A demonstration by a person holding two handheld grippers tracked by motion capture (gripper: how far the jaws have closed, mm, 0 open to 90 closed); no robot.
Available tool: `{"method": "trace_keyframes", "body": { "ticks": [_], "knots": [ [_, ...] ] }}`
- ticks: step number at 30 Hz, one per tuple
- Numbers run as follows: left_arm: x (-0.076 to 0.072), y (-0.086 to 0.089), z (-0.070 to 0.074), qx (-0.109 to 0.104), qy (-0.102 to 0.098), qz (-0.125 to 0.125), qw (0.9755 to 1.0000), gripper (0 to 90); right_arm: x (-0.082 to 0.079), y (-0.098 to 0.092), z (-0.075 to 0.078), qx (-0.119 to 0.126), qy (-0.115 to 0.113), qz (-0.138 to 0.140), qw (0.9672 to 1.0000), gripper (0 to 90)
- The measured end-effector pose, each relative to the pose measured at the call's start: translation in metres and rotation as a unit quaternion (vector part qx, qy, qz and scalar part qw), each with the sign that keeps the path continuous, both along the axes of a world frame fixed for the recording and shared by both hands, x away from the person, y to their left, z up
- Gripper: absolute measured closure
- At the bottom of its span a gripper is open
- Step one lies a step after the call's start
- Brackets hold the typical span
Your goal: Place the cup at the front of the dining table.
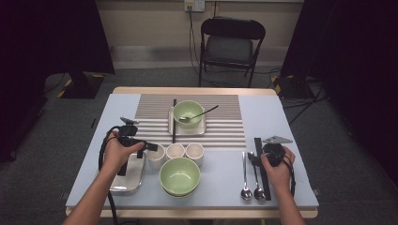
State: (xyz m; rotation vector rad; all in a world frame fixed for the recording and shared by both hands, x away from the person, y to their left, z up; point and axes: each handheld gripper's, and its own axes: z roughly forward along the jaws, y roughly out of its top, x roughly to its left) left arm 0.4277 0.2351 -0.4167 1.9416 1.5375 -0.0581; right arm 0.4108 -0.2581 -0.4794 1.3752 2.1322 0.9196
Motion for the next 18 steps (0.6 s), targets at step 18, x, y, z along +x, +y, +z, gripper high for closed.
{"method": "trace_keyframes", "body": {
  "ticks": [18],
  "knots": [
    [-0.0021,-0.0093,-0.0020,0.024,0.006,-0.011,0.9996,47.1,0.0000,0.0000,0.0000,0.000,0.000,0.000,1.0000,14.4]
  ]
}}
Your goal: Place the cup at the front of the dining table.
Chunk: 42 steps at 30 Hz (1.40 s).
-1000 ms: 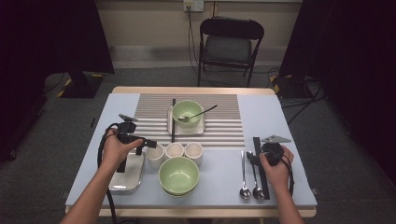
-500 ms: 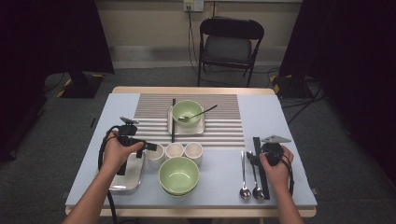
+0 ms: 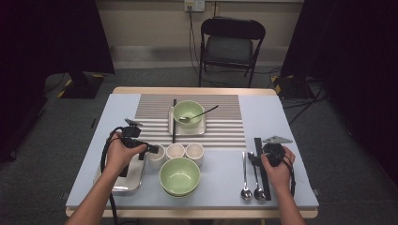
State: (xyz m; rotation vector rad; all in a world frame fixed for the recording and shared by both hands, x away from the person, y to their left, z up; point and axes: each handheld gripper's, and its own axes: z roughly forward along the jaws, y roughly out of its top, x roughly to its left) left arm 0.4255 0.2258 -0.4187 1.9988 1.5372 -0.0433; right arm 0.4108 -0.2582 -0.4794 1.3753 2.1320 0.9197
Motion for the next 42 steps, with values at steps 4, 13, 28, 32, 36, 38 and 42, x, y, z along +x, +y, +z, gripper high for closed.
{"method": "trace_keyframes", "body": {
  "ticks": [4,13,28,32,36,38,42],
  "knots": [
    [0.000,-0.001,0.000,0.002,-0.003,-0.002,1.0000,48.3,0.000,0.000,0.000,0.000,0.000,0.000,1.0000,14.4],
    [0.000,-0.008,-0.002,0.021,0.002,0.000,0.9998,52.9,0.000,0.000,0.000,0.000,0.000,0.000,1.0000,14.4],
    [0.000,-0.014,-0.002,0.046,0.006,-0.002,0.9989,60.5,0.000,0.000,0.000,0.000,0.000,0.000,1.0000,14.4],
    [0.000,-0.014,-0.002,0.053,0.008,-0.001,0.9986,63.6,0.000,0.000,0.000,0.000,0.000,0.000,1.0000,14.4],
    [0.000,-0.015,-0.001,0.059,0.010,0.000,0.9982,65.9,0.000,0.000,0.000,0.000,0.000,0.000,1.0000,14.4],
    [0.000,-0.016,-0.001,0.063,0.012,0.002,0.9979,67.0,0.000,0.000,0.000,0.000,0.001,-0.001,1.0000,14.4],
    [0.000,-0.018,-0.001,0.078,0.017,0.003,0.9968,69.8,0.000,0.000,0.000,0.000,0.001,-0.001,1.0000,14.4]
  ]
}}
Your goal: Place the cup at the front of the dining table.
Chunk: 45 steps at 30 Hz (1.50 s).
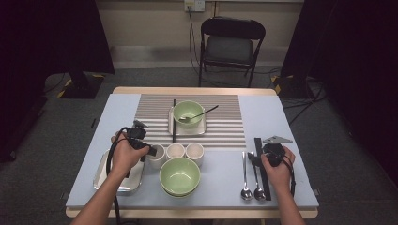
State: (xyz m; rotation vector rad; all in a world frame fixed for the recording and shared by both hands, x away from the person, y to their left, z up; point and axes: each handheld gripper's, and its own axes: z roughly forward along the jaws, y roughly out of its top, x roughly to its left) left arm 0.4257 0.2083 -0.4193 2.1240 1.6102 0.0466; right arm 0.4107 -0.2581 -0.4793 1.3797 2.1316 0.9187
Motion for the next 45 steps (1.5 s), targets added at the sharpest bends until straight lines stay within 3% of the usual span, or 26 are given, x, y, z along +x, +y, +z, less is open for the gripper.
{"method": "trace_keyframes", "body": {
  "ticks": [8,21,27,32,45],
  "knots": [
    [0.000,-0.003,0.001,0.022,0.014,0.004,0.9996,74.7,0.000,0.000,0.000,0.000,-0.001,0.001,1.0000,14.4],
    [-0.001,-0.005,0.001,0.037,0.016,0.016,0.9991,77.2,0.000,0.000,0.000,0.000,-0.001,0.001,1.0000,14.4],
    [-0.002,0.003,0.001,0.023,0.014,0.028,0.9992,79.7,0.000,0.000,0.000,0.001,-0.001,0.000,1.0000,14.4],
    [-0.003,0.004,0.001,-0.002,0.010,0.037,0.9993,80.5,0.000,0.000,0.000,0.001,-0.001,0.000,1.0000,14.4],
    [-0.002,0.011,0.017,-0.013,0.000,0.041,0.9991,80.7,0.000,0.000,0.000,0.001,0.000,0.000,1.0000,14.4]
  ]
}}
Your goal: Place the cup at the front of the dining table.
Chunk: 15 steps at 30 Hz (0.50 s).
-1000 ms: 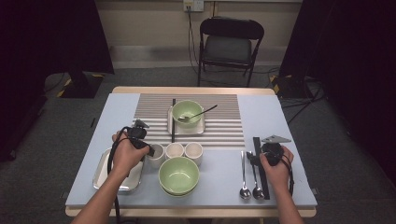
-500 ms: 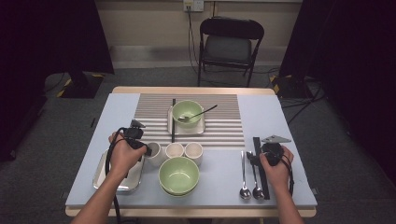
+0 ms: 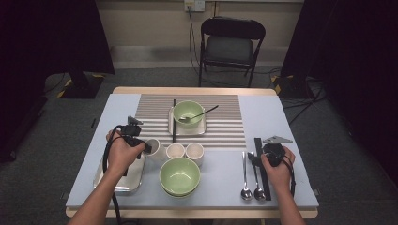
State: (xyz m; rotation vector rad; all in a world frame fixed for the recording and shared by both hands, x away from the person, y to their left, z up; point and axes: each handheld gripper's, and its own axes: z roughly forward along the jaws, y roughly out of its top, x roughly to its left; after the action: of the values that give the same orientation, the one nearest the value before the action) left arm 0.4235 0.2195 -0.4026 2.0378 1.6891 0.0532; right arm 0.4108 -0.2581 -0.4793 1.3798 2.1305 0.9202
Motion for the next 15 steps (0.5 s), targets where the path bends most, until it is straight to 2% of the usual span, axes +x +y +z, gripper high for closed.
{"method": "trace_keyframes", "body": {
  "ticks": [1,7,10,15],
  "knots": [
    [0.000,0.000,0.001,-0.004,0.000,0.004,1.0000,80.8,0.000,0.000,0.000,0.000,0.001,-0.001,1.0000,14.4],
    [0.001,0.004,0.007,0.004,-0.001,0.004,1.0000,80.8,0.000,0.000,0.000,0.000,0.000,0.000,1.0000,14.4],
    [0.001,0.005,0.009,-0.005,-0.002,0.009,0.9999,80.9,0.000,0.000,0.000,0.000,0.000,0.000,1.0000,14.4],
    [0.002,0.007,0.013,-0.006,-0.004,0.010,0.9999,80.9,0.000,0.000,0.000,0.000,0.001,-0.001,1.0000,14.4]
  ]
}}
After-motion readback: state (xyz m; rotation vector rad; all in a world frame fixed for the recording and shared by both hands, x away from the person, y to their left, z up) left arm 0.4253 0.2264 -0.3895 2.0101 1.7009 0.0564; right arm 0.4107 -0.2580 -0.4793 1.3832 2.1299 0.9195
